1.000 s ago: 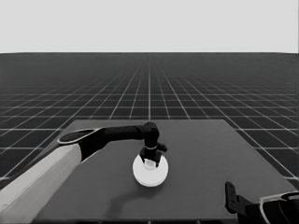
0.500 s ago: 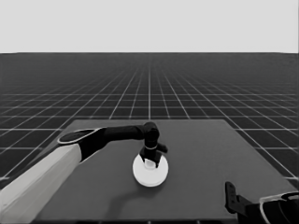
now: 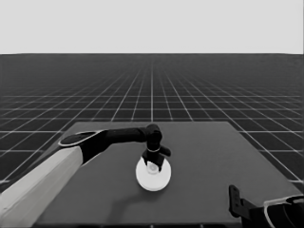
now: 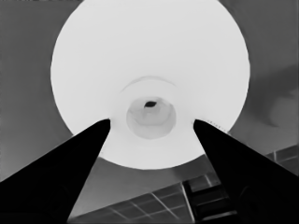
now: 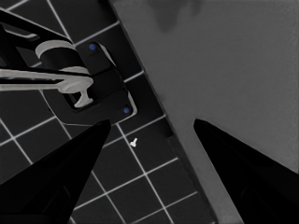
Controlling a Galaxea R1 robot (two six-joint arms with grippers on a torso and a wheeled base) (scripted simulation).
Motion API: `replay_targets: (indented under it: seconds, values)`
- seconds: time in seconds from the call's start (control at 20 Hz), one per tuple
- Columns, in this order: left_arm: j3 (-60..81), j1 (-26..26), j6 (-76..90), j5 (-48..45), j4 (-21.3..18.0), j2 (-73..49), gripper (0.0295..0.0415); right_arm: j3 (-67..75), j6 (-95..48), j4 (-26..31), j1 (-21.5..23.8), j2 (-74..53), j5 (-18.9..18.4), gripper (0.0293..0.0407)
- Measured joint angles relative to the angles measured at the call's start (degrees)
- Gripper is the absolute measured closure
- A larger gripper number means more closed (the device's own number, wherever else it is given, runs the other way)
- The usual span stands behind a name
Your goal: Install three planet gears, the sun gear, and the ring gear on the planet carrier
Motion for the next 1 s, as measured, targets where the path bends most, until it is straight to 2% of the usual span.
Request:
replay_targets:
  seconds: [0.3,0.35,0.45,0.8,0.85,0.9,0.95,1.0]
  values:
    - [0.0,-0.01,0.08,0.0,0.0,0.0,0.0326,0.0,0.0,0.0,0.0,0.0,0.0,0.0315]
    - [1.68,-2.38,-13.08,0.56,-2.15,-0.46,0.0324,0.0,0.0,0.0,0.0,0.0,0.0,0.0315]
    - [2.77,-5.2,-25.43,1.1,-4.24,-0.66,0.0325,0.0,0.0,0.0,0.0,0.0,0.0,0.0315]
    - [3.04,-6.5,-31.67,1.46,-5.35,-0.62,0.0326,0.0,0.0,0.0,0.0,0.0,0.0,0.0315]
    - [28.49,-11.51,-4.04,-18.52,-1.56,-15.93,0.0302,-2.77,27.62,11.86,15.02,14.66,-21.03,0.0309]
    - [47.98,-17.02,23.62,-30.8,0.7,-38.97,0.0297,-11.59,50.88,23.14,22.52,29.38,-26.0,0.0308]
    - [59.19,-20.22,41.88,-37.92,2.06,-55.15,0.0309,-19.79,60.2,28.49,24.76,35.71,-24.82,0.031]
    - [65.97,-22.02,52.62,-42.14,2.84,-64.26,0.0318,-25.28,64.45,31.1,25.51,38.76,-23.71,0.0313]
